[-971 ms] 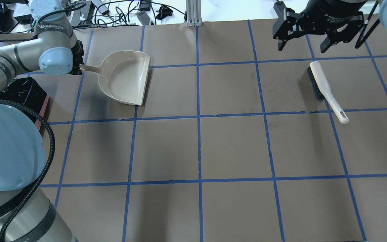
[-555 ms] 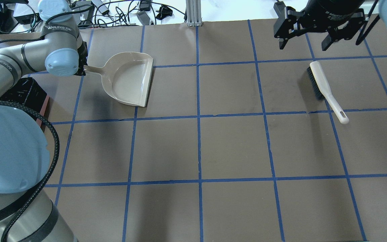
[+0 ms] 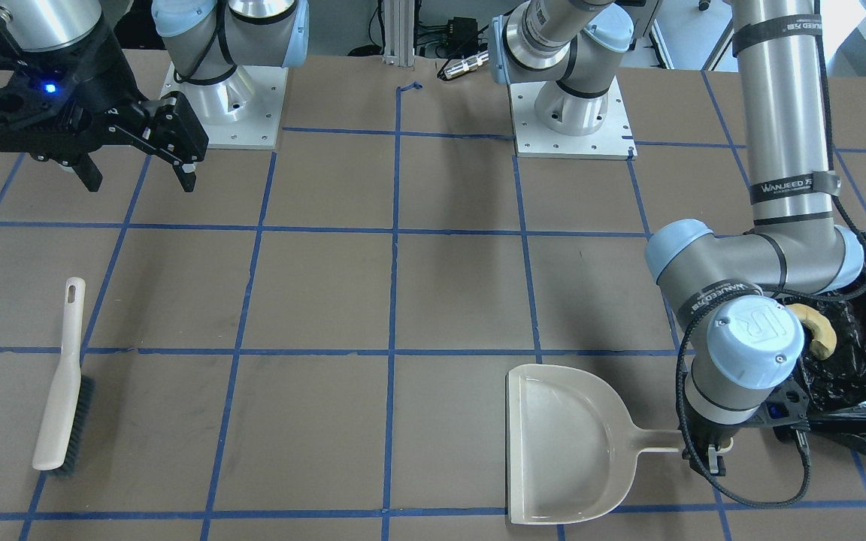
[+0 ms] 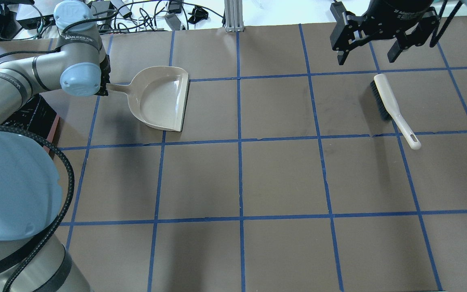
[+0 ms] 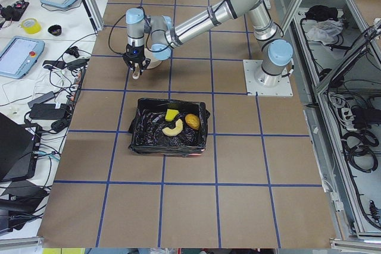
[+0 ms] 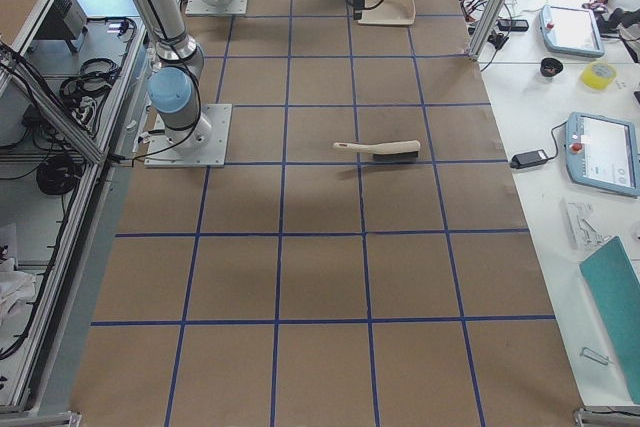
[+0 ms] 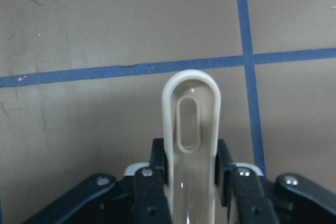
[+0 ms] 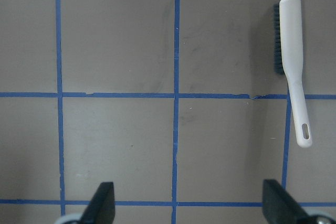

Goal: Sweep and dump trash into bin
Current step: 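Lower the dustpan onto the table with the left gripper and release it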

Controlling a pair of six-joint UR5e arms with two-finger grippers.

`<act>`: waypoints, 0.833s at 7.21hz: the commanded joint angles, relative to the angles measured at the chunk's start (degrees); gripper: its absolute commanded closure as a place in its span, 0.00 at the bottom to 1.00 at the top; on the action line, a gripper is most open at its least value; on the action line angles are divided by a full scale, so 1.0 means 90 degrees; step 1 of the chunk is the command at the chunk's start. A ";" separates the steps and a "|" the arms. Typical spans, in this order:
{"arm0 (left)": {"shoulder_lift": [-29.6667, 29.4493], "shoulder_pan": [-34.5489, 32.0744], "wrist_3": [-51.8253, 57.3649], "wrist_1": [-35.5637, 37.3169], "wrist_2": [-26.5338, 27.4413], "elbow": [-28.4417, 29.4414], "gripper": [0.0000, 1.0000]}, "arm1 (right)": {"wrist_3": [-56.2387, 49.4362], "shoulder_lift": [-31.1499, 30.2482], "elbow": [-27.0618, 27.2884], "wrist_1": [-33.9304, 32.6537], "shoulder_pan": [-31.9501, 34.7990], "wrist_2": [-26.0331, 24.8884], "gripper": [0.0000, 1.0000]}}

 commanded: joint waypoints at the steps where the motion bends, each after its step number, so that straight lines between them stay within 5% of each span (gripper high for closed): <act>1: 0.0023 -0.0003 -0.0048 -0.0003 0.0006 -0.0054 1.00 | -0.0069 -0.0025 -0.0003 0.0079 0.0006 -0.0002 0.00; 3: 0.0013 -0.0003 -0.0077 -0.0003 0.0016 -0.0054 0.89 | -0.0069 -0.0034 0.0016 0.0069 0.0007 -0.0001 0.00; 6: 0.0120 -0.0071 -0.0195 -0.0071 0.0006 -0.0161 0.54 | -0.0069 -0.0044 0.0026 0.0088 -0.0003 -0.0011 0.00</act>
